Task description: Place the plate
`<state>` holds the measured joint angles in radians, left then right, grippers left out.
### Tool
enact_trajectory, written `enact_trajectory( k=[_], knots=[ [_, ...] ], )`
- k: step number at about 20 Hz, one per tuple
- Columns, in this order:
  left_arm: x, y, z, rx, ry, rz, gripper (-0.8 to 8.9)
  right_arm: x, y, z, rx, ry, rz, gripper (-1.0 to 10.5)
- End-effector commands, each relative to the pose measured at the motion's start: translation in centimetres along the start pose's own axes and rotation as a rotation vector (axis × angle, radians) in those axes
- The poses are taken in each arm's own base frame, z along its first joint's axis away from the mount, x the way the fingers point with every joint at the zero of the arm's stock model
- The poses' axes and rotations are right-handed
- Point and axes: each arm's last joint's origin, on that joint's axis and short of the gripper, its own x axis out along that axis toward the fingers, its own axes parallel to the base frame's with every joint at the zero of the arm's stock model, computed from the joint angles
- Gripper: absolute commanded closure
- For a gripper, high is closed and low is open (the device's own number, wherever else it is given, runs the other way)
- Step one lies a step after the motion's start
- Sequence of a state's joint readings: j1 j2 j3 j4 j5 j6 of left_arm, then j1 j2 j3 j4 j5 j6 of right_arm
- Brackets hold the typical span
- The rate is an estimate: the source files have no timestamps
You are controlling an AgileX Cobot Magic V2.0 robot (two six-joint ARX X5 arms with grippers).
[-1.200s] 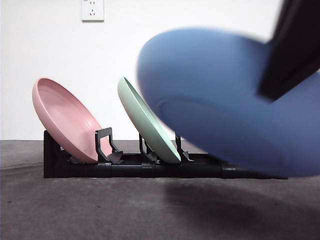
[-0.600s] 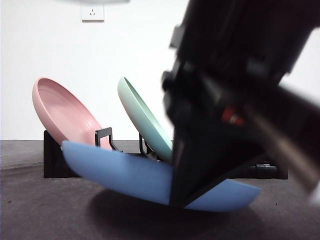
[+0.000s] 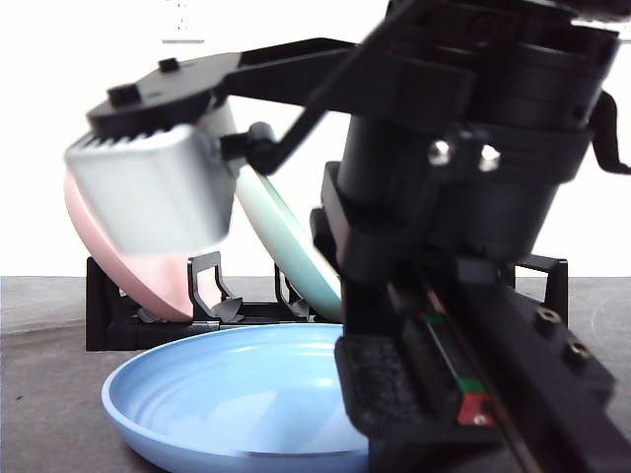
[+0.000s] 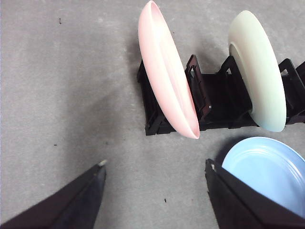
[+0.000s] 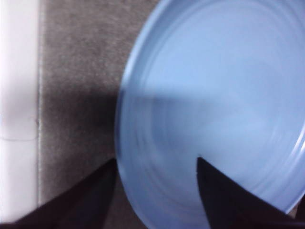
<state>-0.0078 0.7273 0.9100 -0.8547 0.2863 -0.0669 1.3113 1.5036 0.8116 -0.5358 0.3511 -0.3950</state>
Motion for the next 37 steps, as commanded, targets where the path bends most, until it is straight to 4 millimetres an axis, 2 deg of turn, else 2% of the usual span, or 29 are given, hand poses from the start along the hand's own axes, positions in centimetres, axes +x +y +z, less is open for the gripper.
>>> enact_trajectory(
  k=[1,3,5,9,13,17,20,23,26,30,31,35,37],
  knots=[
    [-0.3,-0.2,0.6,0.015,-0.027,-0.005,4.81,-2.5,-1.0,1.5,0.127,-0.102,0.04,6.4],
    [-0.3,-0.2,0.6,0.015,-0.025,-0.006,4.81,-5.4,-2.6,1.7,0.257,-0.233,0.087,6.4],
    [-0.1,-0.1,0.5,0.005,-0.012,-0.005,4.81,-8.0,-4.7,0.5,0.427,-0.347,0.08,6.4],
    [1.0,0.0,0.9,-0.029,0.039,-0.011,4.81,-11.0,-8.0,-3.7,0.767,-0.394,0.015,6.4],
    [3.2,-0.2,2.9,-0.088,0.116,-0.029,4.81,-12.9,-9.5,-7.1,0.988,-0.42,-0.058,6.4],
    [6.3,-0.7,6.5,-0.077,0.18,-0.006,4.81,-13.2,-10.1,-8.3,1.059,-0.401,-0.089,6.4],
    [9.0,-1.2,9.0,-0.049,0.241,0.087,4.81,-13.1,-10.1,-8.5,1.063,-0.389,-0.097,6.4],
    [11.6,-1.3,10.9,-0.039,0.259,0.101,4.81,-13.1,-10.1,-8.5,1.064,-0.388,-0.1,6.4],
    [13.9,-1.3,11.9,-0.036,0.267,0.106,4.81,-13.1,-10.1,-8.5,1.065,-0.387,-0.101,6.4],
    [16.2,-0.9,11.7,-0.042,0.316,0.114,4.83,-13.1,-10.1,-8.5,1.067,-0.384,-0.11,6.4],
    [16.5,-0.8,11.6,-0.043,0.325,0.115,5.0,-13.1,-10.2,-8.5,1.069,-0.38,-0.122,6.4],
    [16.6,-0.8,11.6,-0.044,0.327,0.115,7.18,-13.1,-10.2,-8.5,1.07,-0.375,-0.126,6.4],
    [16.6,-0.8,11.6,-0.044,0.328,0.115,7.91,-13.1,-10.2,-8.5,1.07,-0.375,-0.126,6.4]
  ],
)
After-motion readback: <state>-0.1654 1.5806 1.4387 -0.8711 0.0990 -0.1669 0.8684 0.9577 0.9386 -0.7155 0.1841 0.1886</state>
